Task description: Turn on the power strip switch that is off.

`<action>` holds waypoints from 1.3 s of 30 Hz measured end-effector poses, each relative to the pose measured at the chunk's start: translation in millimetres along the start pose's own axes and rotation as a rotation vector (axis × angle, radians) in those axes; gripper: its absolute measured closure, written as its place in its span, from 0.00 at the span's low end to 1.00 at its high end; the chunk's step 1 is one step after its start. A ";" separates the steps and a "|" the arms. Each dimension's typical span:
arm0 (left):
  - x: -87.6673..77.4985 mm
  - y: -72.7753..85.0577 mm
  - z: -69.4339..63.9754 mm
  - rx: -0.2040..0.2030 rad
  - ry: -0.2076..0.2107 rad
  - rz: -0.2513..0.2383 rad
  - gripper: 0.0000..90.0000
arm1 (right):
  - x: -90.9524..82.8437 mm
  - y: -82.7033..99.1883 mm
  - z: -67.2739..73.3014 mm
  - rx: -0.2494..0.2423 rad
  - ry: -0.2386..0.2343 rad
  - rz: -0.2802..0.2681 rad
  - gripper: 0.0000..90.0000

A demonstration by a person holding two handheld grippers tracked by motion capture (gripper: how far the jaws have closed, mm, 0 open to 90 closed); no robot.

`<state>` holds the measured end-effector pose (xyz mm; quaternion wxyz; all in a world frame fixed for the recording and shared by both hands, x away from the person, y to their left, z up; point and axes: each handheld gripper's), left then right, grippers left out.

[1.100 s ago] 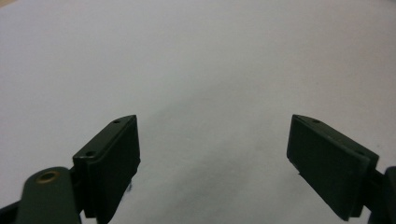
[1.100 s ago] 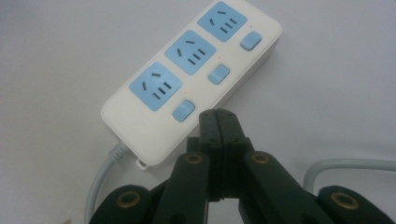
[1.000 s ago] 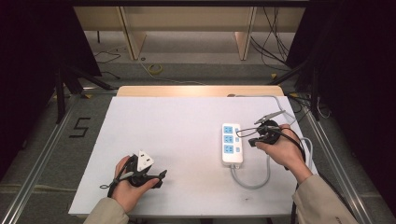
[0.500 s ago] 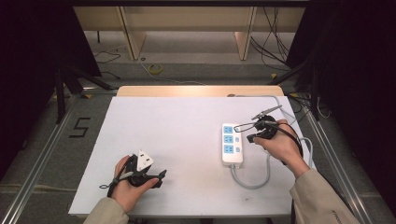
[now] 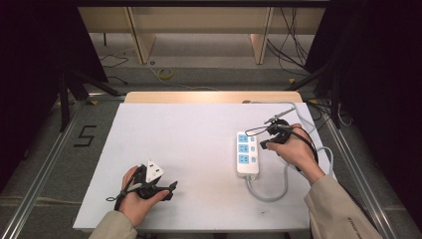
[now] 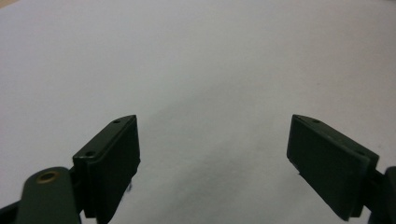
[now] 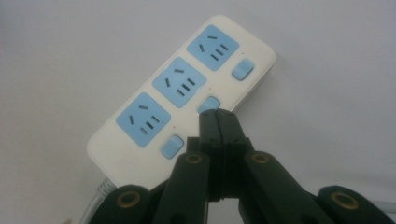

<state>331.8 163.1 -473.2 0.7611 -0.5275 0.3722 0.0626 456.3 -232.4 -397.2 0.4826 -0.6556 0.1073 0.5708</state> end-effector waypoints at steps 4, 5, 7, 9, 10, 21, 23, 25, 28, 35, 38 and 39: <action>0.0 0.0 -0.1 0.000 0.000 0.000 0.19 | 1.7 -3.3 -0.4 0.000 0.003 0.004 1.00; 0.0 -0.1 -0.1 0.000 0.000 0.000 0.19 | 2.1 -4.1 -0.7 -0.001 0.004 0.006 1.00; 0.0 -0.1 -0.2 -0.001 0.000 0.000 0.19 | 3.1 -5.7 -1.3 -0.001 0.005 0.006 1.00; 0.1 0.0 -0.2 0.000 0.001 0.000 0.19 | 4.2 -7.4 -1.9 0.001 0.008 0.009 1.00; 0.1 0.0 -0.2 0.000 0.001 0.000 0.19 | 4.8 -8.3 -2.1 0.003 0.008 0.009 1.00; 0.2 -0.1 -0.3 0.001 0.002 0.000 0.19 | 13.5 -16.4 -5.7 0.012 0.011 0.026 1.00; 0.2 -0.1 -0.3 0.000 0.002 0.000 0.19 | 15.5 -18.2 -6.7 0.012 0.011 0.028 1.00; 0.3 0.0 -0.4 0.000 0.002 0.000 0.19 | 17.5 -20.0 -7.2 0.014 0.009 0.033 1.00; 0.4 -0.1 -0.4 0.001 0.002 0.000 0.19 | 20.7 -22.4 -8.0 0.017 0.010 0.039 1.00; 0.6 0.0 -0.5 0.001 0.003 0.000 0.19 | 26.2 -26.4 -9.9 0.021 0.010 0.049 1.00; 0.5 -0.1 -0.5 0.002 0.003 0.000 0.19 | 27.0 -27.2 -10.5 0.025 0.008 0.053 1.00; 0.5 -0.1 -0.5 0.002 0.002 0.000 0.19 | 27.9 -28.2 -11.4 0.023 0.010 0.053 1.00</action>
Point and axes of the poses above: each handheld gripper's, and its own axes: x roughly forward along the jaws, y roughly out of its underside, z roughly to its left, and after that the axes turned 5 degrees about -y, right-handed
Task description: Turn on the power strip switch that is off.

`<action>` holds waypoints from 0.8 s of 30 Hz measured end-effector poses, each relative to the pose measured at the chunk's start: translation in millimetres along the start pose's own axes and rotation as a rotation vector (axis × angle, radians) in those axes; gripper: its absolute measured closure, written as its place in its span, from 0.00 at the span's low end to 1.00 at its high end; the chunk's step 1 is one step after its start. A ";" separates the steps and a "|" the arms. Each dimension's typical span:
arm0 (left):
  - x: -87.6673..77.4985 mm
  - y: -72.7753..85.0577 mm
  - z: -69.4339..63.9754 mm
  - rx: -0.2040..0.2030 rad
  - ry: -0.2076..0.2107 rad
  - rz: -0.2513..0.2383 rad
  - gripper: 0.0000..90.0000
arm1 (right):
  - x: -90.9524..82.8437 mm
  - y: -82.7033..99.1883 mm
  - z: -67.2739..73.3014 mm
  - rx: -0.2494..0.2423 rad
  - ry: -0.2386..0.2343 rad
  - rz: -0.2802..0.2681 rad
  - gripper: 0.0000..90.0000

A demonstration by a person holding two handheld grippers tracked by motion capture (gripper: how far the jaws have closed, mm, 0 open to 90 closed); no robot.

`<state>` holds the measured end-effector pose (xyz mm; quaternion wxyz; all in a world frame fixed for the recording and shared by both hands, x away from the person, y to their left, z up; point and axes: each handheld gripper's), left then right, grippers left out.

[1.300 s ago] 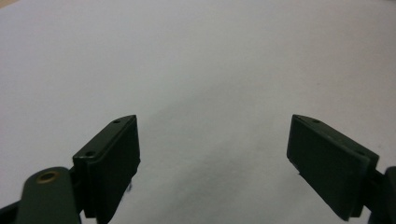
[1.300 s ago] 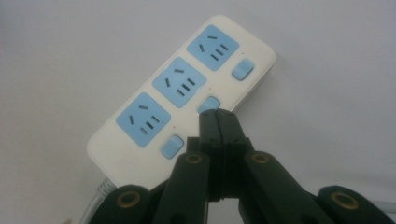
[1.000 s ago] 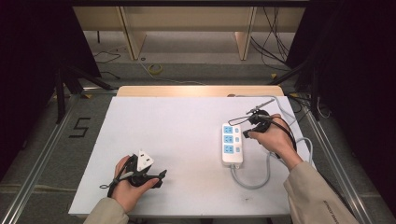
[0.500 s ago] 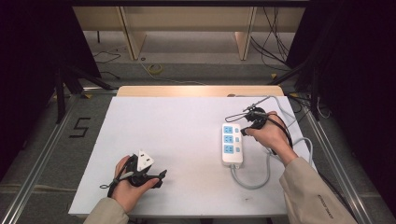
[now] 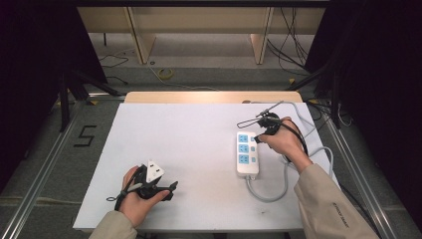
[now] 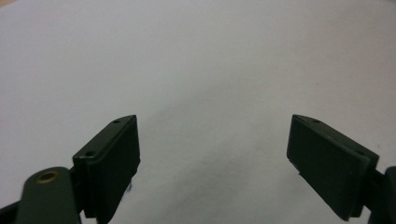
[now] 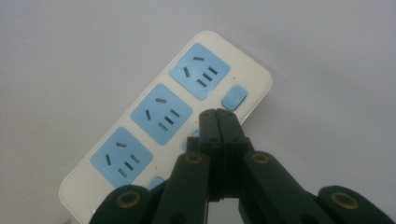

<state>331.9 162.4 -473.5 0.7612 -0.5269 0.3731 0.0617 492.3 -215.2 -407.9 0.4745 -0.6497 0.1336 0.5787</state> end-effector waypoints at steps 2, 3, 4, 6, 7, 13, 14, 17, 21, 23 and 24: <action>0.2 0.1 -0.2 -0.001 0.001 0.001 0.19 | 0.3 -1.2 -0.4 0.001 0.002 -0.002 1.00; 0.1 0.0 -0.2 0.000 0.001 0.001 0.19 | 0.3 -2.1 -0.5 0.002 0.003 -0.001 1.00; 0.1 0.0 -0.3 0.000 0.001 0.001 0.19 | 0.3 -3.1 -0.5 0.005 0.004 0.001 1.00; 0.2 -0.1 -0.2 0.000 0.001 0.001 0.19 | 0.7 -4.9 -1.1 0.004 0.006 0.001 1.00; 0.2 -0.1 -0.2 0.000 0.001 0.000 0.19 | 0.9 -5.8 -1.4 0.004 0.006 0.002 1.00; 0.2 0.0 -0.1 0.000 0.002 0.000 0.19 | 2.8 -9.7 -1.8 0.009 0.009 0.011 1.00; 0.2 0.0 -0.1 0.000 0.002 0.000 0.19 | 3.4 -10.2 -1.9 0.011 0.011 0.011 1.00; 0.3 -0.1 -0.2 0.001 0.001 0.000 0.19 | 4.7 -11.5 -2.6 0.014 0.012 0.013 1.00; 0.2 0.0 -0.1 0.000 0.002 0.000 0.19 | 6.5 -12.8 -3.3 0.016 0.011 0.016 1.00; 0.1 -0.1 0.1 0.002 0.001 0.000 0.19 | 7.1 -13.7 -3.7 0.018 0.013 0.019 1.00; 0.2 0.0 0.1 0.001 0.001 0.000 0.19 | 7.3 -14.3 -3.8 0.020 0.011 0.020 1.00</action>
Point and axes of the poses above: each handheld gripper's, and its own axes: x roughly forward along the jaws, y roughly out of its underside, z roughly to its left, and after that the axes turned 5 degrees about -y, right-handed
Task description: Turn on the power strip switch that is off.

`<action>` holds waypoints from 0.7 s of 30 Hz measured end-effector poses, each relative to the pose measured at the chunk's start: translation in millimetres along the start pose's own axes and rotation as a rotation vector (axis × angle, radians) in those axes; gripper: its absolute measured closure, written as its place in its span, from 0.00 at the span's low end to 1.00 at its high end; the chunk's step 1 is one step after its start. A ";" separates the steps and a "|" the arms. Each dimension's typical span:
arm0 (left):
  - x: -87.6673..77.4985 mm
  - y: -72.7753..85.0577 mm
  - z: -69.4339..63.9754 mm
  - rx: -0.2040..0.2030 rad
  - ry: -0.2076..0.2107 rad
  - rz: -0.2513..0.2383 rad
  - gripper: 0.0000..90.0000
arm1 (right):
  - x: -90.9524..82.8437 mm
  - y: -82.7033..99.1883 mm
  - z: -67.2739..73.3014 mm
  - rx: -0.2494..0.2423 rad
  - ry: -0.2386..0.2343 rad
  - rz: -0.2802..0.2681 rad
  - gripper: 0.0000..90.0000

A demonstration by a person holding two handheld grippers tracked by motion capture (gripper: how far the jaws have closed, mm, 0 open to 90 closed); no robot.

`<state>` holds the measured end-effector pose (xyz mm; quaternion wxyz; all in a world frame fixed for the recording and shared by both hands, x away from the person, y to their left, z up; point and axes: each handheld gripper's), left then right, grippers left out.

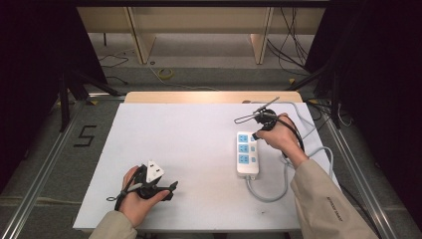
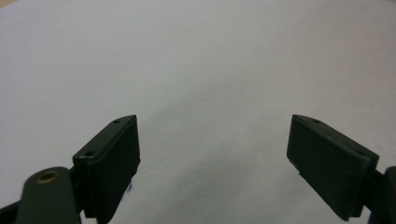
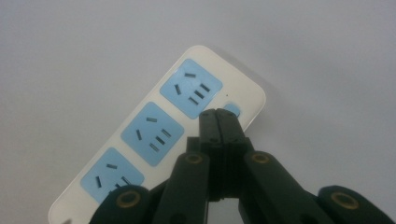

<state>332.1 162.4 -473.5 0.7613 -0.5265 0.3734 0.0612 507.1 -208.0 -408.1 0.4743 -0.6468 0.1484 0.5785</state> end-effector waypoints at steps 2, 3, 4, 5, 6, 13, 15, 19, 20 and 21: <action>0.0 0.0 -0.1 -0.001 0.001 0.000 0.19 | 0.7 -1.2 -0.4 -0.004 0.002 -0.001 1.00; 0.0 0.0 -0.1 -0.001 0.001 0.000 0.19 | 0.7 -1.2 -0.4 -0.004 0.002 -0.001 1.00; 0.0 0.0 -0.2 0.000 0.002 0.000 0.19 | 1.3 -2.6 -0.3 0.000 0.003 0.003 1.00; 0.0 0.0 -0.2 0.000 0.002 0.000 0.19 | 1.9 -3.2 -0.4 -0.003 0.005 0.004 1.00; 0.1 0.0 -0.1 0.000 0.002 0.000 0.19 | 2.4 -3.8 -0.1 0.004 0.004 0.005 1.00; 0.3 0.0 -0.1 0.001 0.002 0.001 0.19 | 6.3 -6.8 -2.3 0.008 0.003 0.012 1.00; 0.4 0.0 -0.2 0.001 0.001 0.000 0.19 | 7.2 -7.7 -3.0 0.015 0.006 0.012 1.00; 0.8 0.3 -0.1 0.006 0.003 0.003 0.19 | 9.3 -9.2 -4.2 0.009 0.014 0.018 1.00; 0.8 0.2 0.0 0.006 0.003 0.003 0.19 | 9.6 -9.6 -4.3 0.012 0.012 0.021 1.00; 0.7 0.1 0.0 0.006 0.003 0.002 0.19 | 10.3 -9.7 -4.6 0.015 0.011 0.019 1.00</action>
Point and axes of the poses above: each handheld gripper's, and its own axes: x roughly forward along the jaws, y roughly out of its underside, z roughly to its left, and after that the axes turned 5 degrees about -y, right-handed
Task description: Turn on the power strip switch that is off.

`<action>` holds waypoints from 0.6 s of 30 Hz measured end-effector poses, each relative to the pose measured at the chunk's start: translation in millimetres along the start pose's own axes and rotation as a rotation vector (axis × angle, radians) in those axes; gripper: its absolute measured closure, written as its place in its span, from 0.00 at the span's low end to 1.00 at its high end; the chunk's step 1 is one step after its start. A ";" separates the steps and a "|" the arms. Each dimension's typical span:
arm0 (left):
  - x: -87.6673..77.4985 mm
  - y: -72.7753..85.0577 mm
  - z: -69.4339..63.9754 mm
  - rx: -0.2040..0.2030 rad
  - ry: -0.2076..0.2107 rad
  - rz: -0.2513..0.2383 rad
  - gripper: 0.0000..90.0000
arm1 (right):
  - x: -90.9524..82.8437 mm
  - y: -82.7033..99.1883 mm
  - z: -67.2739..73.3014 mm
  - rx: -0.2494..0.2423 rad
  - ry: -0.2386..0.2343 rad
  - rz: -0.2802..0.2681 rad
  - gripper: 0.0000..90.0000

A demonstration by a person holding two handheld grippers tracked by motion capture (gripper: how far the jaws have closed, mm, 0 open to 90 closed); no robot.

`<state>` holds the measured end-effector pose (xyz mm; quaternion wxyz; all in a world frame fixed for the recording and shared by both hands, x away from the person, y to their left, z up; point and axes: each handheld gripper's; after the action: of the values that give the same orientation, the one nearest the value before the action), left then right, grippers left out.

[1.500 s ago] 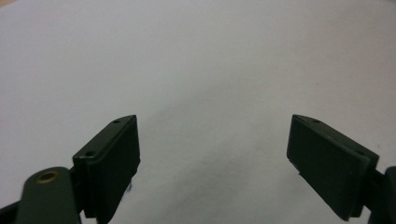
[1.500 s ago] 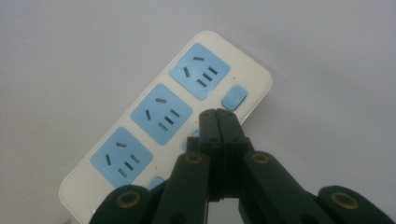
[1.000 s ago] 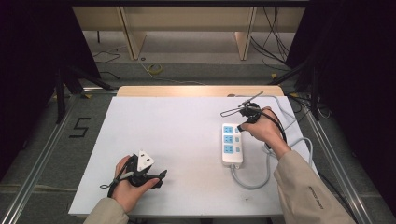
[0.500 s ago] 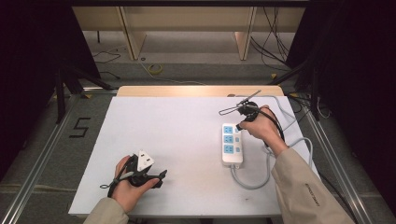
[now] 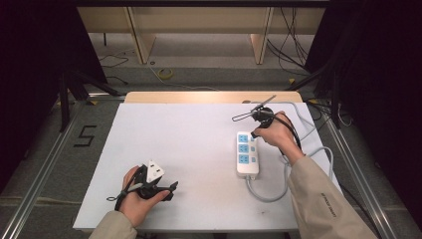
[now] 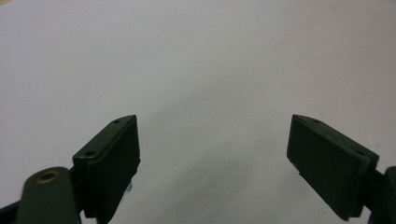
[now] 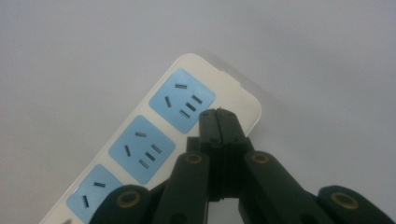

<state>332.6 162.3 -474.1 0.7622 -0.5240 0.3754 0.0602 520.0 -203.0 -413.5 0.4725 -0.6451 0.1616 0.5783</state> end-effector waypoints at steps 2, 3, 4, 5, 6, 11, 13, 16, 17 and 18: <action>0.0 0.0 -0.3 -0.004 -0.002 -0.002 0.19 | 0.6 -0.1 -0.4 0.002 0.000 0.001 1.00; -0.2 -0.1 -0.1 -0.003 -0.001 -0.001 0.19 | 1.6 -0.3 -1.3 0.006 0.000 0.005 1.00; -0.2 -0.1 -0.1 -0.003 -0.001 -0.001 0.19 | 1.6 -0.3 -1.3 0.006 0.000 0.005 1.00; -0.1 0.0 -0.2 -0.003 -0.001 0.000 0.19 | 2.6 -0.6 -1.9 0.008 0.000 0.005 1.00; 0.0 -0.1 0.0 0.000 0.000 0.000 0.19 | 3.0 -0.8 -2.0 0.010 0.000 0.005 1.00; 0.0 -0.1 -0.2 -0.003 -0.002 -0.001 0.19 | 5.4 -1.9 -2.5 0.011 -0.004 0.008 1.00; 0.2 0.0 0.1 0.000 -0.001 -0.001 0.19 | 6.0 -2.5 -2.5 0.013 -0.001 0.009 1.00; 0.2 0.0 -0.1 -0.002 -0.001 -0.001 0.19 | 6.5 -3.6 -2.1 0.012 0.001 0.010 1.00; 0.2 -0.1 -0.2 -0.002 -0.001 -0.001 0.19 | 7.0 -4.0 -2.2 0.008 0.001 0.008 1.00; 0.1 -0.2 -0.1 0.001 -0.001 -0.001 0.19 | 7.0 -4.0 -2.2 0.008 0.001 0.008 1.00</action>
<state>332.7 162.2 -474.0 0.7625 -0.5239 0.3748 0.0598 526.4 -200.4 -418.3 0.4729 -0.6428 0.1665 0.5792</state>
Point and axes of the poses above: each handheld gripper's, and its own axes: x roughly forward along the jaws, y roughly out of its underside, z roughly to its left, and after that the axes turned 5 degrees about -y, right-handed
